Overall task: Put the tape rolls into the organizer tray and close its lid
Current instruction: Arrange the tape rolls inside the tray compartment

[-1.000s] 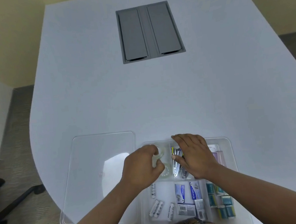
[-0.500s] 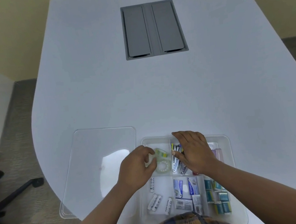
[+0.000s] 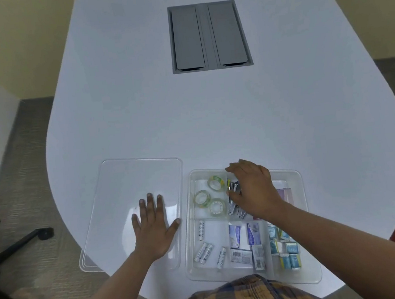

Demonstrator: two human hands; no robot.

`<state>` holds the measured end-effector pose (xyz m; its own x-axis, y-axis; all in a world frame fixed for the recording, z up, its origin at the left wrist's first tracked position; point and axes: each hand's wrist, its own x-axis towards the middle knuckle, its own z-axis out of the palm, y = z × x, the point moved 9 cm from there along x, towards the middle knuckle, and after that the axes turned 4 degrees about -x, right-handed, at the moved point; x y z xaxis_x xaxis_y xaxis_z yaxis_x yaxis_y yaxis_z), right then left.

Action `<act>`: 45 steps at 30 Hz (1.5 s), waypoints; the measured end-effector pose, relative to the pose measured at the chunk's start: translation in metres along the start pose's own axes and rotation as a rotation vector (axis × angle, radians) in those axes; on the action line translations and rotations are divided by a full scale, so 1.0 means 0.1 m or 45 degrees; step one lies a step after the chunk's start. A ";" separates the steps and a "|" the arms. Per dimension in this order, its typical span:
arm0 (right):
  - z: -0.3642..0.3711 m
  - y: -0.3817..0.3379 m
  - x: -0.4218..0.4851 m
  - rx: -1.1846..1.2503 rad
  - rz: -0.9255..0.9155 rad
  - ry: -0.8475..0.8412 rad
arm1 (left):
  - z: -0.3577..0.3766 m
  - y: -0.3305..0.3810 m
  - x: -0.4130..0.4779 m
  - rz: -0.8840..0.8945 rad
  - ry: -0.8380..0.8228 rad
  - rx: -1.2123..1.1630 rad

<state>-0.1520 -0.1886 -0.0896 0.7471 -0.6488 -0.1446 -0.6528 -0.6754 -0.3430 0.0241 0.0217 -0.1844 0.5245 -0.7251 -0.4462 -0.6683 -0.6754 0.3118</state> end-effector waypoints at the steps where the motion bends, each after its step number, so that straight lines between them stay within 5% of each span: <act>1: -0.03 -0.08 -0.03 0.005 -0.032 0.040 | 0.03 -0.01 0.01 0.000 -0.024 -0.001; 9: 0.07 -0.39 -0.04 -0.129 -0.076 -0.019 | 0.04 -0.01 0.03 0.012 -0.088 -0.020; 21: 0.35 -0.62 0.21 -0.836 -0.177 -0.336 | 0.05 -0.03 0.06 0.022 -0.063 0.005; 33: 0.45 -0.63 0.21 -0.628 -0.088 -0.296 | 0.09 -0.05 0.06 0.029 -0.039 -0.028; 45: 0.52 -0.58 0.19 -0.396 0.005 -0.528 | 0.12 -0.08 0.07 0.046 -0.037 -0.011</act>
<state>-0.0934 -0.1439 -0.1206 0.6900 -0.5009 -0.5224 -0.6151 -0.7863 -0.0584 0.0271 0.0233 -0.2003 0.4847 -0.7447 -0.4587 -0.6820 -0.6502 0.3349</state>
